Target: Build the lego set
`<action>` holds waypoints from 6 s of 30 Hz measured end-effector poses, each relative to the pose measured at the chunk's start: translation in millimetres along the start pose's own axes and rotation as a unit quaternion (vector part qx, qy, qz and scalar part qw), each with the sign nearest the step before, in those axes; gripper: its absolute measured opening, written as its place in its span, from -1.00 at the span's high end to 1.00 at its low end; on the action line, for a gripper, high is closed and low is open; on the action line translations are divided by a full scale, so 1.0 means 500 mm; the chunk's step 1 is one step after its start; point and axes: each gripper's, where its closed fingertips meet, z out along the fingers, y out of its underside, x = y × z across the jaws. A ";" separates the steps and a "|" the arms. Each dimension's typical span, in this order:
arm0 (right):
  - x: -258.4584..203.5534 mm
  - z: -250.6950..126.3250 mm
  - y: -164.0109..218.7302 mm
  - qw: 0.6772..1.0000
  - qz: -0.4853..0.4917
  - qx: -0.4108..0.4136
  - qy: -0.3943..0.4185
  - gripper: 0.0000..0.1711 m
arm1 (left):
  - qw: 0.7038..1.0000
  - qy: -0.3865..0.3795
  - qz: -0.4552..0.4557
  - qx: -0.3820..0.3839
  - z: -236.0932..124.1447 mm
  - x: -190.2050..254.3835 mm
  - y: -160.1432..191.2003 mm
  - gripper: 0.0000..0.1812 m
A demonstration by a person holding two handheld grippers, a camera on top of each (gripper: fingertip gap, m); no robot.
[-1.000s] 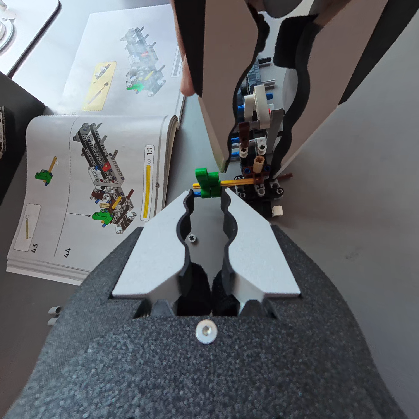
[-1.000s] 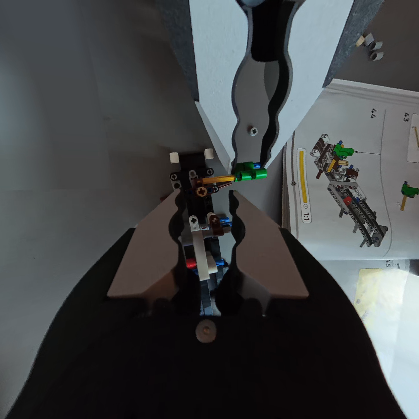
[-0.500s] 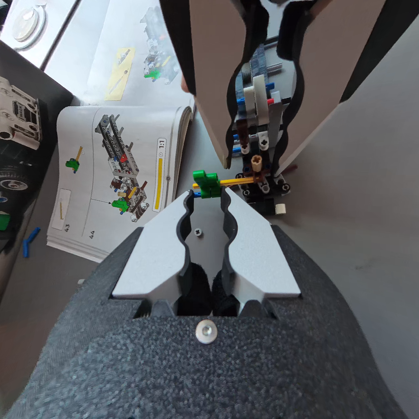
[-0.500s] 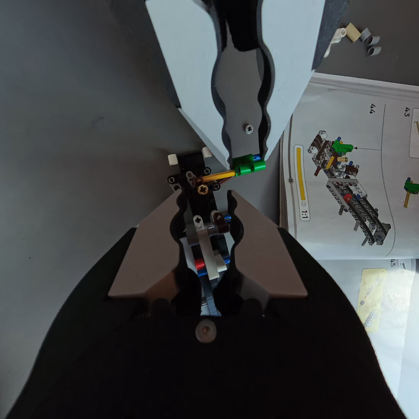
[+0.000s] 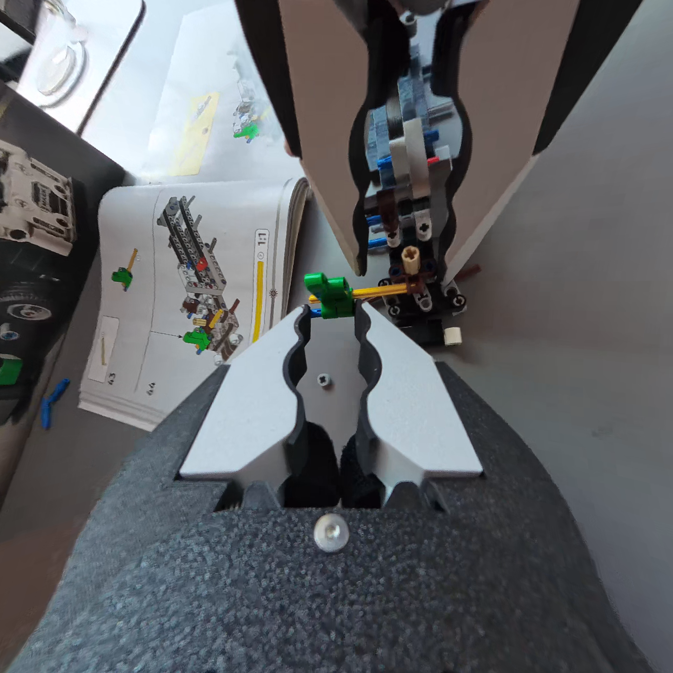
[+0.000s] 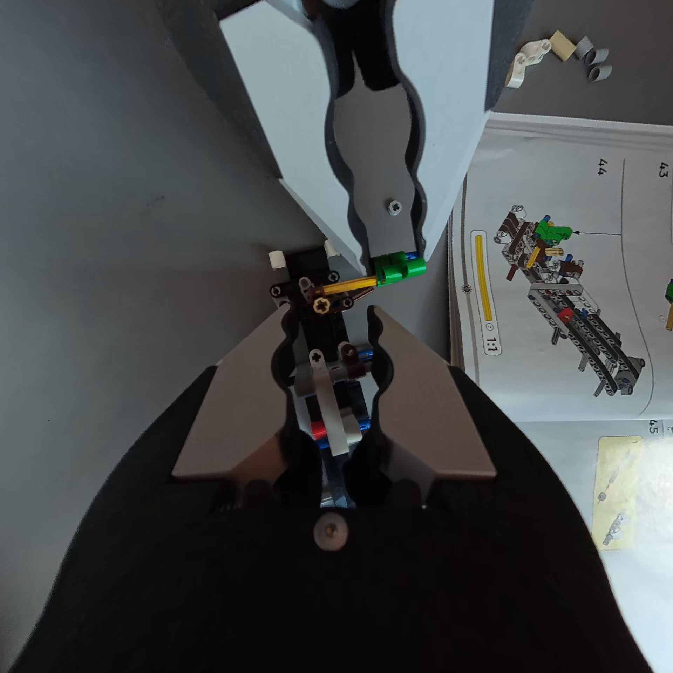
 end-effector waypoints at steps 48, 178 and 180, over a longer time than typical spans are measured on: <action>0.035 0.009 -0.028 0.996 -0.072 -0.037 -0.031 0.23 | 0.999 0.025 -0.024 0.035 0.007 0.001 -0.010 0.75; 0.014 0.019 0.003 0.993 -0.068 0.026 -0.097 0.58 | 0.998 0.020 -0.053 0.027 0.006 -0.007 0.000 0.76; 0.012 0.019 0.003 0.992 -0.067 0.026 -0.100 0.59 | 0.998 0.022 -0.055 0.028 0.005 -0.006 -0.001 0.76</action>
